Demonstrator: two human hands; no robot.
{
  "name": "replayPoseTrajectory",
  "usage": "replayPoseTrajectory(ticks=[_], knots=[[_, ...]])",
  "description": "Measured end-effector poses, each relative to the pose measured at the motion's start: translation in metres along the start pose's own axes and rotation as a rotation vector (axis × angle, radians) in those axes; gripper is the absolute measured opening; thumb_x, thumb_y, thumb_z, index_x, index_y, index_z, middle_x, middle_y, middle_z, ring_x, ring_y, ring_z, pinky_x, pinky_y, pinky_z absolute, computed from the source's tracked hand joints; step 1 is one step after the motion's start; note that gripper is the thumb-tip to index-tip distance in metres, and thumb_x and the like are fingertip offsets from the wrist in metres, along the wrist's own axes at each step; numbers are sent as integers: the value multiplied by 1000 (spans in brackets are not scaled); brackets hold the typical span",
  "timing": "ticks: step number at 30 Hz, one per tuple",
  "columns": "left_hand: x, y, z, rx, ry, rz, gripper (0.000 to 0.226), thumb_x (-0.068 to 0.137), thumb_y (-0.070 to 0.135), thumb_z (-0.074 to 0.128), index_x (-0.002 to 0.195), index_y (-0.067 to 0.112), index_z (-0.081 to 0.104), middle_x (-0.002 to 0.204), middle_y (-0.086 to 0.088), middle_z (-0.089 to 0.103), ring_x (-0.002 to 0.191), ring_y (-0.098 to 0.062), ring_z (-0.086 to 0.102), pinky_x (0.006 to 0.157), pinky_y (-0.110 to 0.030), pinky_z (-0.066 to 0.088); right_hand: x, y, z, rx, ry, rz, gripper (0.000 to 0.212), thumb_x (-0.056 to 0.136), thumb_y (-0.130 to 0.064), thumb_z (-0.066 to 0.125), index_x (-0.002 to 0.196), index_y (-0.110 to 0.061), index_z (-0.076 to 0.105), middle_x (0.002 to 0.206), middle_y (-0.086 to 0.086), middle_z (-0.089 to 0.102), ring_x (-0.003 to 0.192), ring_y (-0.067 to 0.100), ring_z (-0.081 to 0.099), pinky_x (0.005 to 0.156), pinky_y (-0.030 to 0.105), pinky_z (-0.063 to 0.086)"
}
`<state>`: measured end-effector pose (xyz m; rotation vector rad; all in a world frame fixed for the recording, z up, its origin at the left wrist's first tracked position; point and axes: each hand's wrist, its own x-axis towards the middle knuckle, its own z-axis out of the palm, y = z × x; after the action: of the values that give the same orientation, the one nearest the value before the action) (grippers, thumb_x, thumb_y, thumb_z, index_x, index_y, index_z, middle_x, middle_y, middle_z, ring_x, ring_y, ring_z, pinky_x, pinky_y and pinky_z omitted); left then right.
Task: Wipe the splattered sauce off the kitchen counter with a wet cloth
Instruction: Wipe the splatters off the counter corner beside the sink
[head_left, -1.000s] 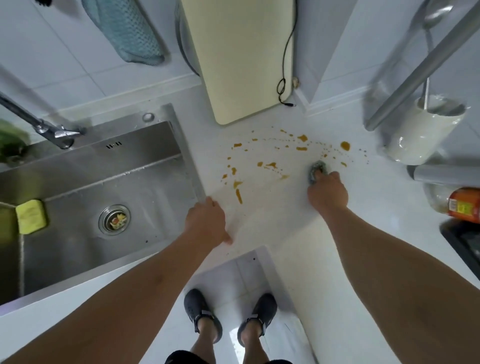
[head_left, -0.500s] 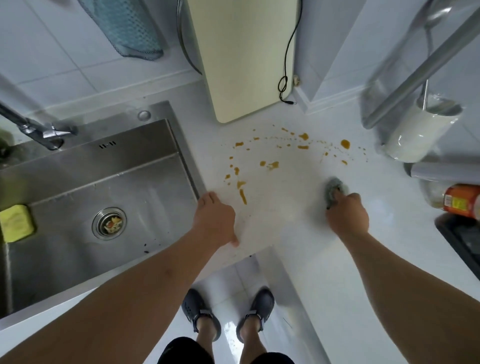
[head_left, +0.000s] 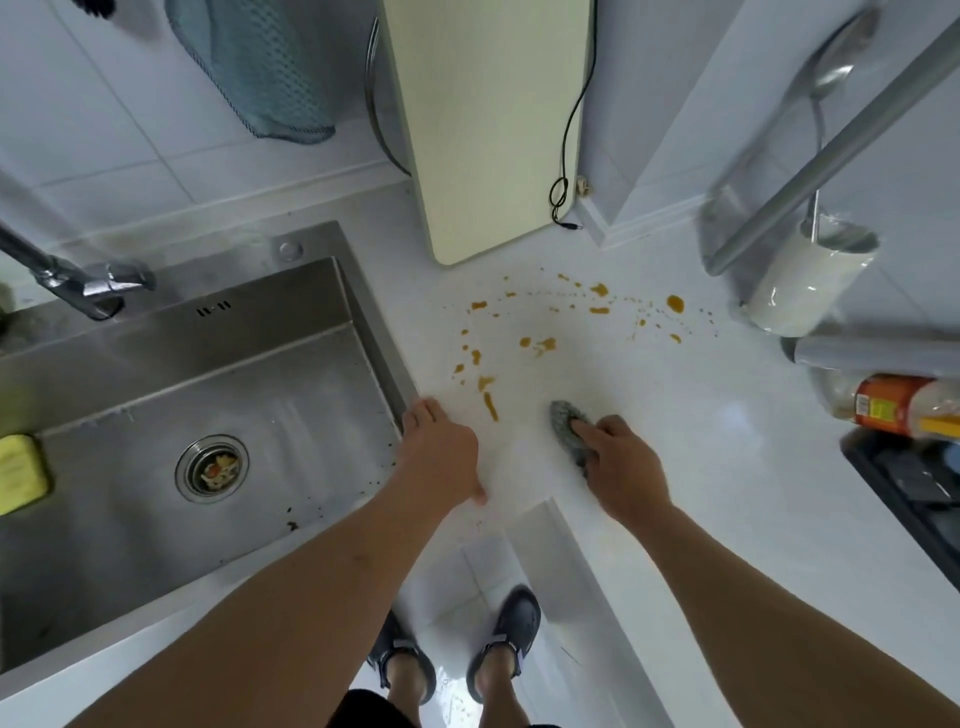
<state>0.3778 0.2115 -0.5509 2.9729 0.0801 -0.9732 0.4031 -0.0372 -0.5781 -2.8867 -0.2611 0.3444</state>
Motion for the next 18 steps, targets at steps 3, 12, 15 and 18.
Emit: replayPoseTrajectory(ticks=[3, 12, 15, 18], knots=[[0, -1, -1, 16, 20, 16, 95, 72, 77, 76, 131, 5, 61, 154, -43, 27, 145, -55, 27, 121, -61, 22, -25, 44, -13, 122, 116, 387, 46, 92, -15, 54, 134, -29, 62, 117, 1, 52, 88, 27, 60, 78, 38, 54], [-7, -27, -8, -74, 101, 98, 84, 79, 78, 67, 129, 10, 64, 140, -21, 52, 130, -38, 50, 107, -46, 43, -1, -58, -8, 242, -32, 65, 44, 91, -17, 55, 131, -30, 66, 121, 0, 54, 101, 21, 61, 88, 30, 51], [4, -51, -7, -210, 210, 103, 58, 92, 63, 61, 123, 15, 65, 126, -6, 64, 118, -27, 62, 98, -40, 52, -9, -107, 17, 99, -85, -168, 40, 95, -20, 56, 134, -26, 64, 145, 4, 51, 127, 28, 52, 103, 36, 46], [21, -68, -4, -260, 290, 108, 70, 83, 63, 69, 131, 12, 61, 143, -6, 53, 136, -24, 47, 112, -39, 43, -3, -122, 38, 21, -76, -228, 50, 92, -16, 60, 142, -22, 57, 156, 9, 42, 139, 35, 40, 112, 44, 41]])
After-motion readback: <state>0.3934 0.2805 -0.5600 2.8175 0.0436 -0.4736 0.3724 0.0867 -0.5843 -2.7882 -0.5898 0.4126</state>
